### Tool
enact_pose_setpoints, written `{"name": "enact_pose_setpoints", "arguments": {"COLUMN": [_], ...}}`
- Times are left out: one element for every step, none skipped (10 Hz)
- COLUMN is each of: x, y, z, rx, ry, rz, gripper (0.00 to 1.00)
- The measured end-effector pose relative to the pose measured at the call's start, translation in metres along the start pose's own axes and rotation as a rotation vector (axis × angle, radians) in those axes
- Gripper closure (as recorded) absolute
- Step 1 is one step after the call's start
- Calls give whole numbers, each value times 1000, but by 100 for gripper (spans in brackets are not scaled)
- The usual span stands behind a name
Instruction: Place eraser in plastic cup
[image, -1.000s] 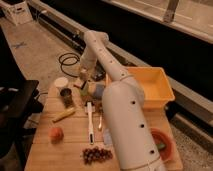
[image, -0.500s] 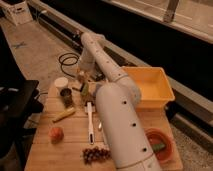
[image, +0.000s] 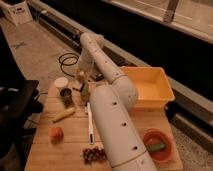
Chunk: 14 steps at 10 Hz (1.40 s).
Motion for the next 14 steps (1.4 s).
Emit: {"name": "enact_pose_setpoints", "arguments": {"x": [2, 2, 2, 2, 2, 2, 2, 2, 2, 2, 2, 2, 2, 3], "y": [1, 1, 1, 1, 1, 1, 1, 1, 1, 1, 1, 1, 3, 9], "z": [1, 2, 2, 2, 2, 2, 2, 2, 2, 2, 2, 2, 4, 9], "rx": [-4, -5, -5, -5, -5, -6, -6, -5, -6, -6, -6, -5, -9, -18], "ry": [-2, -4, -4, -4, -4, -4, -4, -4, -4, -4, -4, -4, -11, -24], "rz": [2, 3, 3, 3, 3, 3, 3, 3, 3, 3, 3, 3, 6, 15], "gripper": [93, 83, 71, 63, 51, 39, 33, 29, 28, 28, 28, 28, 28, 28]}}
